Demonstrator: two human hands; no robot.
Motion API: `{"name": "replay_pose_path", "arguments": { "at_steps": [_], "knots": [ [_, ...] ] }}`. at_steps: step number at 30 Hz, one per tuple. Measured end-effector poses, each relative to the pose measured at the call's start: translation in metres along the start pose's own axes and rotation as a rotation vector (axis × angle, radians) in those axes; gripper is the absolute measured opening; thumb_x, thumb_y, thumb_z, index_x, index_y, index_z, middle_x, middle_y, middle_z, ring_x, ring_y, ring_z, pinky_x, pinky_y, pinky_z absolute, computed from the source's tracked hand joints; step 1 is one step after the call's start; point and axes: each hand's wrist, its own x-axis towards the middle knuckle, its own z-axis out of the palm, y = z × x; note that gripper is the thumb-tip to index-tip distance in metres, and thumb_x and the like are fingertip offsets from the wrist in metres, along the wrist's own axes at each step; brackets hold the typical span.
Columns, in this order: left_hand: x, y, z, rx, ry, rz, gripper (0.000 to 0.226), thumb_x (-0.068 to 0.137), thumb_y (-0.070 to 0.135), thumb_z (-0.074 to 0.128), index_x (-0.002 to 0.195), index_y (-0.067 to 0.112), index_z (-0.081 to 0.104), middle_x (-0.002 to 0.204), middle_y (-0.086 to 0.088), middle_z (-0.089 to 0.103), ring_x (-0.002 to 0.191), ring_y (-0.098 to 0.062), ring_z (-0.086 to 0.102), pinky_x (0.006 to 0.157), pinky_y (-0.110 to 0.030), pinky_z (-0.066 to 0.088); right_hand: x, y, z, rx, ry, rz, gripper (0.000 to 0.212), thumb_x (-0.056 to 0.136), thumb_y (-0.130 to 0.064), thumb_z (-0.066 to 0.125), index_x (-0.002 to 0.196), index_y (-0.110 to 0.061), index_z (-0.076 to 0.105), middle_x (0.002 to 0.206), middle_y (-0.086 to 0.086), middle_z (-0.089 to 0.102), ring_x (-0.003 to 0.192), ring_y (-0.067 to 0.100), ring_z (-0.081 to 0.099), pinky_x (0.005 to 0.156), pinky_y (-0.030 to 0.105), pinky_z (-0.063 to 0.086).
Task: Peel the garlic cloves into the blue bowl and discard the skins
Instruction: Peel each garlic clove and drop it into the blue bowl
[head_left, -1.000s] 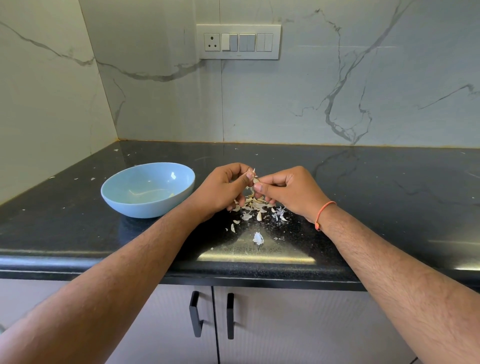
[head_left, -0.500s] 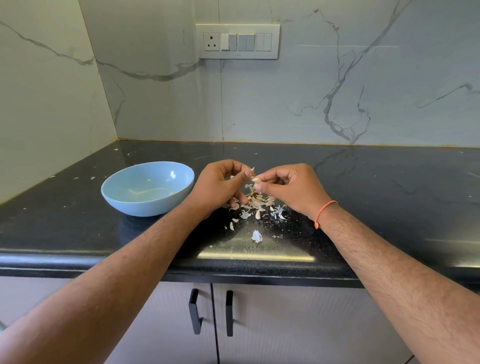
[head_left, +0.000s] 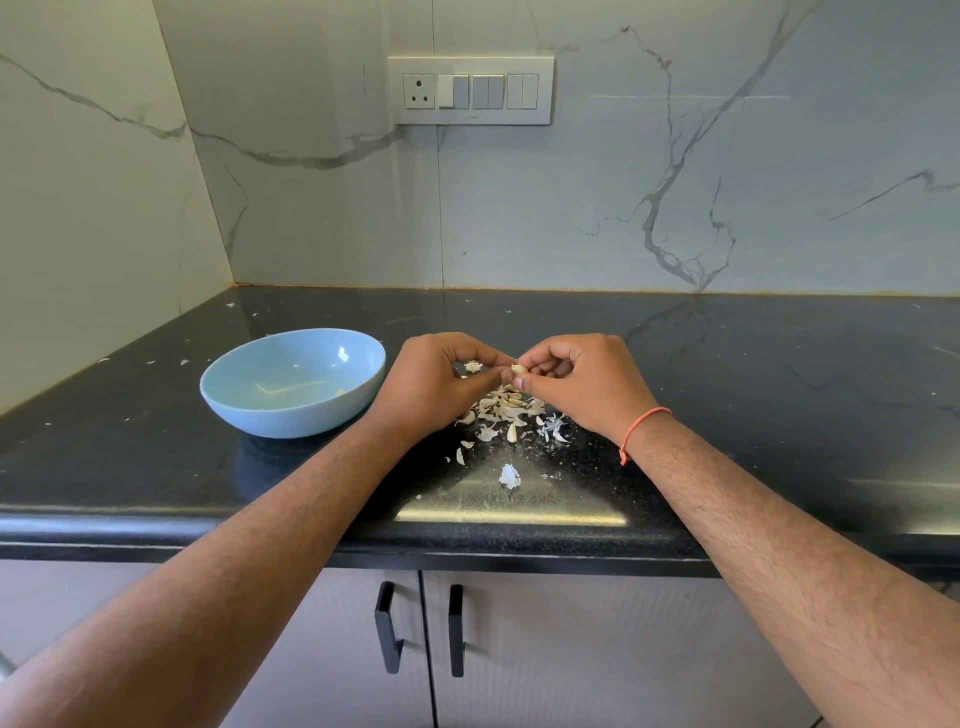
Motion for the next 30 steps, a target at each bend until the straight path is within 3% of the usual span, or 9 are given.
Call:
{"name": "replay_pose_path", "arguments": {
  "at_steps": [5,9,14,19,23,26,28,30],
  "knots": [
    [-0.0007,0.0019,-0.0007,0.056,0.005,-0.027,0.005,0.091,0.032,0.082,0.090,0.034,0.078,0.071,0.028,0.070,0.057,0.012,0.061,0.057,-0.006,0.039,-0.0006,-0.0010,-0.0003,0.034,-0.007,-0.015,0.019,0.082,-0.022,0.088,0.096,-0.033,0.082,0.081,-0.014,0.077,0.076,-0.001,0.072,0.074,0.012,0.057],
    [-0.0019,0.0036,-0.0005,0.078,-0.011,-0.029,0.003,0.092,0.028,0.082,0.092,0.027,0.079,0.064,0.040,0.062,0.057,0.017,0.058,0.056,-0.003,0.036,-0.0004,-0.0025,-0.0004,0.099,-0.006,-0.011,0.022,0.086,-0.022,0.086,0.105,-0.032,0.082,0.087,-0.016,0.078,0.081,0.000,0.072,0.081,0.018,0.059],
    [-0.0011,0.0022,-0.0016,0.065,0.010,-0.047,0.015,0.090,0.015,0.079,0.089,0.030,0.080,0.082,0.019,0.075,0.058,0.012,0.061,0.061,-0.007,0.041,0.0005,-0.0011,-0.0001,0.113,0.009,0.015,0.023,0.088,-0.024,0.084,0.110,-0.030,0.081,0.087,-0.016,0.077,0.075,-0.003,0.069,0.079,0.019,0.059],
    [-0.0030,0.0088,-0.0026,0.031,-0.006,-0.062,0.010,0.096,0.023,0.074,0.098,0.024,0.084,0.059,0.029,0.066,0.042,0.003,0.053,0.048,-0.004,0.034,-0.0002,0.0002,0.0007,0.060,-0.005,0.020,0.023,0.090,-0.022,0.081,0.112,-0.029,0.081,0.085,-0.015,0.077,0.079,-0.004,0.072,0.079,0.015,0.057],
    [-0.0008,0.0046,-0.0025,-0.001,-0.023,-0.057,0.009,0.096,0.036,0.077,0.097,0.030,0.084,0.078,0.021,0.077,0.061,-0.007,0.072,0.058,-0.018,0.054,-0.0008,-0.0012,0.0000,0.055,-0.066,-0.017,0.024,0.093,-0.020,0.078,0.115,-0.029,0.080,0.096,-0.017,0.076,0.089,0.002,0.072,0.080,0.025,0.062],
    [-0.0003,0.0029,-0.0014,-0.004,-0.022,-0.075,0.010,0.096,0.038,0.076,0.093,0.030,0.082,0.077,0.017,0.078,0.056,-0.007,0.068,0.055,-0.019,0.051,-0.0001,-0.0022,0.0000,0.078,-0.041,-0.027,0.021,0.091,-0.021,0.081,0.110,-0.029,0.082,0.094,-0.015,0.077,0.087,0.006,0.072,0.080,0.028,0.062],
    [-0.0002,0.0035,-0.0007,-0.006,-0.009,-0.084,0.013,0.096,0.038,0.075,0.089,0.029,0.080,0.076,0.016,0.077,0.051,-0.002,0.062,0.052,-0.015,0.045,0.0001,-0.0030,-0.0006,0.086,0.013,-0.018,0.015,0.087,-0.025,0.084,0.102,-0.028,0.084,0.089,-0.013,0.078,0.081,0.004,0.071,0.080,0.025,0.061],
    [0.0003,0.0034,-0.0011,-0.020,0.018,-0.109,0.017,0.097,0.037,0.073,0.085,0.027,0.077,0.075,0.014,0.076,0.050,-0.002,0.062,0.053,-0.020,0.048,0.0001,-0.0033,-0.0012,0.091,0.046,-0.002,0.009,0.085,-0.027,0.086,0.094,-0.027,0.084,0.083,-0.012,0.079,0.076,0.003,0.071,0.073,0.019,0.059]
  ]
}}
